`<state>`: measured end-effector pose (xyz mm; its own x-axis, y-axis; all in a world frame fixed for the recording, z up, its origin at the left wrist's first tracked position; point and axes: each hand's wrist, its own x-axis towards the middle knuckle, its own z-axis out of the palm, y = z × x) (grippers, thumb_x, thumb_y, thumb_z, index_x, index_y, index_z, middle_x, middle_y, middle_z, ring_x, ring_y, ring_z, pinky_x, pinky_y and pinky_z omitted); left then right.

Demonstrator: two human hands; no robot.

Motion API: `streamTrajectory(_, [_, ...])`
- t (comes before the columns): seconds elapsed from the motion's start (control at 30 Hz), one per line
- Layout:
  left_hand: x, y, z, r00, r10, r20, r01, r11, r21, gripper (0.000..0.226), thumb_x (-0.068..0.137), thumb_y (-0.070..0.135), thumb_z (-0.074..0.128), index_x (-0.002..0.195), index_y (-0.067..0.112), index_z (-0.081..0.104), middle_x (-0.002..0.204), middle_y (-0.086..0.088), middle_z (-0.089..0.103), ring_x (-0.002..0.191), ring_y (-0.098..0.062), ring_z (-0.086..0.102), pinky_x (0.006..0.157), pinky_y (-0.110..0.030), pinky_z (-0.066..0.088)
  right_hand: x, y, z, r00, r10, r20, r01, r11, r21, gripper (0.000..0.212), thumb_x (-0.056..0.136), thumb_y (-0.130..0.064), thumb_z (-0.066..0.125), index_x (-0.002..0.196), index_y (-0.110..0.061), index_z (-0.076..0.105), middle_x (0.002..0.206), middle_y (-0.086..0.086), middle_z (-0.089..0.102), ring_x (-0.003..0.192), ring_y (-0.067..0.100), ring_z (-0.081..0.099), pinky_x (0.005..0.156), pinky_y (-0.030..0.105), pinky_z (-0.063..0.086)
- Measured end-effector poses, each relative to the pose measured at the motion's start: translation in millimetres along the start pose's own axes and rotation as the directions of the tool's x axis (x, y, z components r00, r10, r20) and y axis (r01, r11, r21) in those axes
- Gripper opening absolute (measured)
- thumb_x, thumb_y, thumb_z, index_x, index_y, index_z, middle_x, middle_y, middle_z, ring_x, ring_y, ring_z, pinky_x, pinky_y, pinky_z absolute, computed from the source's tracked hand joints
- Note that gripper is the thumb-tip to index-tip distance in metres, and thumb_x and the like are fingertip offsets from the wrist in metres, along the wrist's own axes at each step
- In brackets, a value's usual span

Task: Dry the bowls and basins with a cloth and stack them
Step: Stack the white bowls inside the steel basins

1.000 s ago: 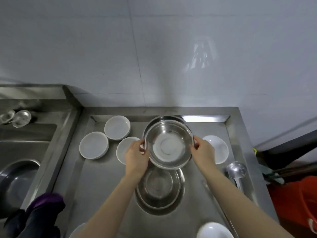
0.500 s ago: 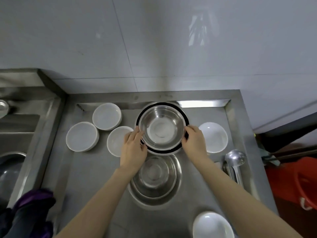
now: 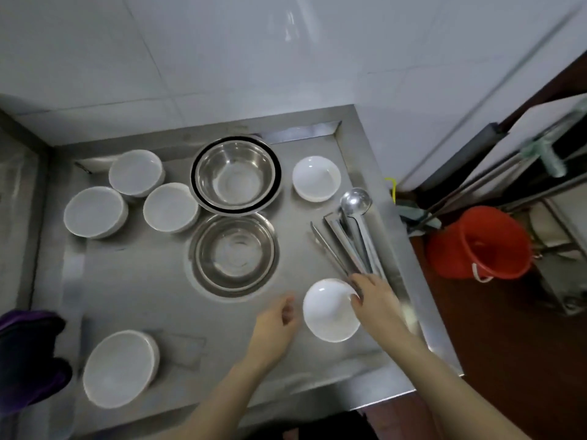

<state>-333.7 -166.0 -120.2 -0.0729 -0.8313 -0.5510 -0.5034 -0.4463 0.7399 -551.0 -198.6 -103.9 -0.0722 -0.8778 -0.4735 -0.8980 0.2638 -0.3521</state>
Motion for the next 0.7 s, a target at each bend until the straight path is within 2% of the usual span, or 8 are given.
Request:
streamTrajectory(0.07, [-8, -2, 15, 1.0, -0.008, 0.013, 0.008, 1.0, -0.027, 0.034, 0.087, 0.016, 0.066, 0.115, 0.033, 0.054, 0.101, 0.006, 0.066, 0.091, -0.012, 0.062, 0.067, -0.003, 0.039, -14, 12, 3, 0.996, 0.086, 0.026, -0.088, 0.992, 0.09, 0.043, 0.095, -0.019, 0.055, 0.138, -0.021, 0.052, 0.14, 0.001, 0.051, 0.122, 0.024, 0.052, 0.1, 0.037, 0.044])
streamTrajectory(0.17, [-13, -2, 27, 0.999, -0.027, 0.019, 0.028, 0.999, -0.046, 0.036, 0.087, 0.019, 0.067, 0.114, 0.036, 0.051, 0.105, 0.006, 0.069, 0.096, -0.008, 0.063, 0.068, -0.004, 0.04, -29, 20, 13, 0.993, 0.114, 0.021, -0.115, 0.981, 0.159, 0.043, 0.094, -0.016, 0.056, 0.136, -0.022, 0.054, 0.135, 0.002, 0.056, 0.117, 0.024, 0.057, 0.098, 0.037, 0.048])
streamTrajectory(0.27, [-14, -1, 30, 0.999, -0.047, 0.021, 0.049, 0.997, -0.056, 0.035, 0.082, 0.024, 0.068, 0.11, 0.038, 0.052, 0.104, 0.005, 0.07, 0.098, -0.011, 0.065, 0.083, -0.023, 0.048, -37, 17, 21, 0.989, 0.146, 0.007, -0.141, 0.94, 0.312, 0.045, 0.091, -0.007, 0.058, 0.134, -0.021, 0.056, 0.12, 0.006, 0.067, 0.101, 0.022, 0.063, 0.092, 0.042, 0.055])
streamTrajectory(0.33, [-16, 0, 26, 0.999, -0.044, 0.02, 0.046, 0.997, -0.07, 0.037, 0.073, 0.026, 0.067, 0.104, 0.041, 0.054, 0.098, 0.005, 0.071, 0.094, -0.014, 0.068, 0.085, -0.028, 0.052, -39, 12, 23, 0.982, 0.19, 0.004, -0.176, 0.9, 0.398, 0.045, 0.089, -0.002, 0.057, 0.131, -0.019, 0.058, 0.109, 0.006, 0.068, 0.091, 0.021, 0.063, 0.083, 0.045, 0.059])
streamTrajectory(0.4, [-17, 2, 18, 0.999, -0.035, 0.013, 0.037, 0.993, -0.11, 0.041, 0.064, 0.031, 0.065, 0.103, 0.041, 0.056, 0.093, 0.009, 0.07, 0.087, -0.009, 0.069, 0.082, -0.026, 0.053, -39, 5, 25, 0.977, 0.213, 0.019, -0.198, 0.867, 0.456, 0.045, 0.09, 0.0, 0.057, 0.131, -0.018, 0.058, 0.101, 0.002, 0.064, 0.085, 0.019, 0.062, 0.072, 0.038, 0.062])
streamTrajectory(0.47, [-17, 5, 6, 1.0, -0.023, -0.007, 0.022, 0.986, -0.164, 0.046, 0.066, 0.033, 0.069, 0.11, 0.038, 0.057, 0.092, 0.011, 0.07, 0.084, -0.004, 0.068, 0.074, -0.018, 0.051, -37, -6, 25, 0.976, 0.216, 0.009, -0.19, 0.835, 0.517, 0.044, 0.091, -0.001, 0.058, 0.132, -0.017, 0.058, 0.099, 0.0, 0.063, 0.081, 0.016, 0.064, 0.064, 0.03, 0.062])
streamTrajectory(0.6, [-10, 16, -29, 0.991, 0.002, -0.133, -0.036, 0.967, -0.251, 0.041, 0.08, 0.019, 0.075, 0.111, 0.04, 0.059, 0.096, 0.011, 0.067, 0.087, -0.006, 0.066, 0.072, -0.017, 0.049, -19, -42, 11, 0.979, 0.196, -0.05, -0.13, 0.797, 0.589, 0.041, 0.092, -0.002, 0.06, 0.131, -0.013, 0.059, 0.096, 0.003, 0.064, 0.06, 0.011, 0.064, 0.046, 0.007, 0.047])
streamTrajectory(0.7, [4, 27, -62, 0.979, 0.008, -0.203, -0.073, 0.947, -0.314, 0.044, 0.072, 0.03, 0.077, 0.113, 0.04, 0.063, 0.099, 0.008, 0.069, 0.091, -0.008, 0.067, 0.078, -0.021, 0.053, 4, -79, -3, 0.989, 0.141, -0.053, -0.075, 0.767, 0.637, 0.044, 0.091, -0.003, 0.06, 0.133, -0.017, 0.058, 0.096, 0.004, 0.067, 0.059, 0.019, 0.068, 0.049, 0.012, 0.052])
